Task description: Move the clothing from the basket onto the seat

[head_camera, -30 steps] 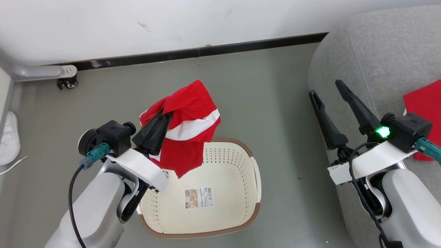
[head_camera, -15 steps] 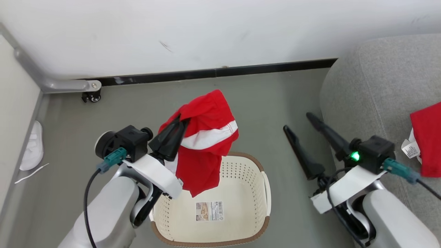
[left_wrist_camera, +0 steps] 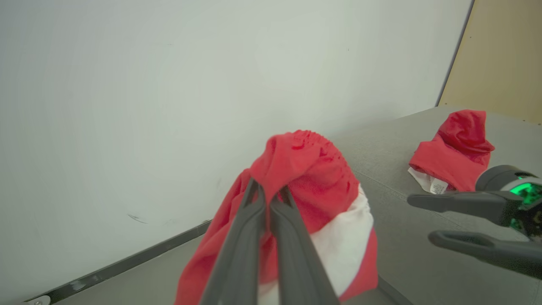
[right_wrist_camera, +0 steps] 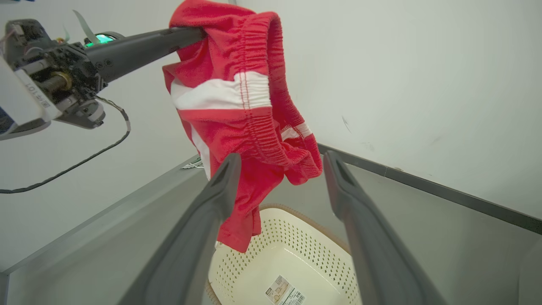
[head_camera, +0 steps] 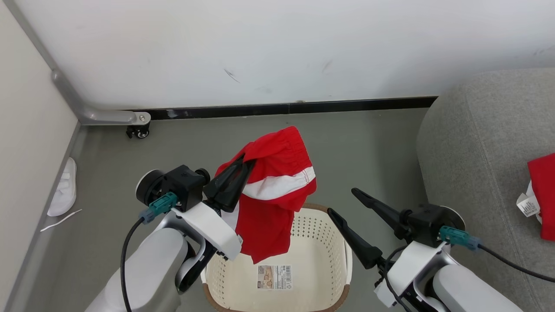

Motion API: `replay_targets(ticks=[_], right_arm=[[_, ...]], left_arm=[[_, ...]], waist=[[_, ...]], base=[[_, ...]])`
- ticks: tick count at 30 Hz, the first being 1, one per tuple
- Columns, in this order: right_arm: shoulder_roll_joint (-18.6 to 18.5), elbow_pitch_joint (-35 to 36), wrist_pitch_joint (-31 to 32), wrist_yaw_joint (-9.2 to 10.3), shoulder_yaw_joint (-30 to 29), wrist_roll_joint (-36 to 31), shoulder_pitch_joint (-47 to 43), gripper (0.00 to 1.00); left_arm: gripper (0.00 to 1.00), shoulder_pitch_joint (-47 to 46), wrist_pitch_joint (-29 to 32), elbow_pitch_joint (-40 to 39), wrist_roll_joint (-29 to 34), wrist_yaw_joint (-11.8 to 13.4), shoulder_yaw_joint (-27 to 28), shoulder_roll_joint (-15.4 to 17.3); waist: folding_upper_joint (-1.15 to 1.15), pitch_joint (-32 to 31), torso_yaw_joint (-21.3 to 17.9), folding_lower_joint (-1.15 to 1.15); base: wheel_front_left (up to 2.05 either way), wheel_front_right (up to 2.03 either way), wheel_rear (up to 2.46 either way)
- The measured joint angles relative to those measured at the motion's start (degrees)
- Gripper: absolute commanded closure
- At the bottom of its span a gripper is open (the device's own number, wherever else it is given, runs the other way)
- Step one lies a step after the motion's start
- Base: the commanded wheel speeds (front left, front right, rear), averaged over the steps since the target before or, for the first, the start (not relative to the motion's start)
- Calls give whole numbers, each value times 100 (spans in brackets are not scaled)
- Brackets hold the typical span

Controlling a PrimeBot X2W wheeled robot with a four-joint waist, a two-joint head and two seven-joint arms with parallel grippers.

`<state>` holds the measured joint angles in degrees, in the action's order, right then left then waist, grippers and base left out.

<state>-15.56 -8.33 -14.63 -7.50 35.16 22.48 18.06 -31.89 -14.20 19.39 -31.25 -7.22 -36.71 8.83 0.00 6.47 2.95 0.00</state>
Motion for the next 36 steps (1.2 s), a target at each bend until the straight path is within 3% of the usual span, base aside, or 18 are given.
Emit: replay_targets(ticks=[23, 33, 34, 35, 36], right_arm=[[-265, -538, 0, 0, 1235, 522, 763, 0], [-243, -738, 0, 0, 1723, 758, 1070, 0], [-58, -1000, 0, 0, 2112, 1034, 1303, 0], [-55, -1036, 1, 0, 2126, 1053, 1303, 0], [-55, -1055, 1, 0, 2134, 1073, 1303, 22]], left_arm=[[100, -3, 53, -269, -49, 0, -642, -15], [100, -22, 103, -371, -99, 0, -879, 5], [100, -68, 160, -477, -154, 0, -1162, 5], [100, -70, 160, -479, -168, 0, -1174, 7], [100, -71, 160, -481, -194, 0, -1188, 8]], waist=[[0, -104, 375, 0], [0, -107, 495, 0], [0, -121, 590, 0], [0, -125, 597, 0], [0, -128, 603, 0]], base=[[0, 0, 0], [0, 0, 0], [0, 0, 0], [0, 0, 0], [0, 0, 0]])
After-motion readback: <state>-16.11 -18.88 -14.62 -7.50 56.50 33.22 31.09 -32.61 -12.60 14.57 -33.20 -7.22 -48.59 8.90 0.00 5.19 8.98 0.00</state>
